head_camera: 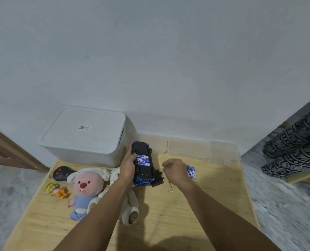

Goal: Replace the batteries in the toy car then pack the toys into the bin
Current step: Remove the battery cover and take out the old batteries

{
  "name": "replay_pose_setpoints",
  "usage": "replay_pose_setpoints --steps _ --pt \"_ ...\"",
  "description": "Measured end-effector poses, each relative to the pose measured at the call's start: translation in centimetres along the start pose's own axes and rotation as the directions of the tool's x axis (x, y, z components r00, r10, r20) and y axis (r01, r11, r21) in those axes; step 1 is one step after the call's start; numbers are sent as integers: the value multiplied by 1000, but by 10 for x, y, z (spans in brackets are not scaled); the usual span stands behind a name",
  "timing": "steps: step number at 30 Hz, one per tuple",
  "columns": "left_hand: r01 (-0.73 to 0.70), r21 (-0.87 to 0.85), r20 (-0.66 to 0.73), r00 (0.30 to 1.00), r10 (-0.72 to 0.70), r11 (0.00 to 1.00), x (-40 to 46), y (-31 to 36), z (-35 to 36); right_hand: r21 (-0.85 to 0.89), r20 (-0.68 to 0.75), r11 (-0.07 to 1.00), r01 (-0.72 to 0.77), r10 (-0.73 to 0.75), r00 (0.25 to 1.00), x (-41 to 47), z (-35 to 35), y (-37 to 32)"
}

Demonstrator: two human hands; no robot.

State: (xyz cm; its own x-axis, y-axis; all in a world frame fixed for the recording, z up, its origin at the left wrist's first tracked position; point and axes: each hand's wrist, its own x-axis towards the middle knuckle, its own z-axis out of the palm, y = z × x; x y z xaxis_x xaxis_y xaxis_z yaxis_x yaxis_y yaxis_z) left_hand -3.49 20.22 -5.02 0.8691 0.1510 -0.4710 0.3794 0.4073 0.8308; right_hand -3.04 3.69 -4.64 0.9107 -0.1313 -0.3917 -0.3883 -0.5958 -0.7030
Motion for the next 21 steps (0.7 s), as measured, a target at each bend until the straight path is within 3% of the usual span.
replay_pose_setpoints --steps 4,21 --pt "18 -69 32 999 -16 997 -2 -2 7 312 70 949 -44 23 997 -2 -7 -27" --pt "-88 13 133 987 85 996 -13 0 20 516 159 814 -268 216 963 -3 -19 -47"
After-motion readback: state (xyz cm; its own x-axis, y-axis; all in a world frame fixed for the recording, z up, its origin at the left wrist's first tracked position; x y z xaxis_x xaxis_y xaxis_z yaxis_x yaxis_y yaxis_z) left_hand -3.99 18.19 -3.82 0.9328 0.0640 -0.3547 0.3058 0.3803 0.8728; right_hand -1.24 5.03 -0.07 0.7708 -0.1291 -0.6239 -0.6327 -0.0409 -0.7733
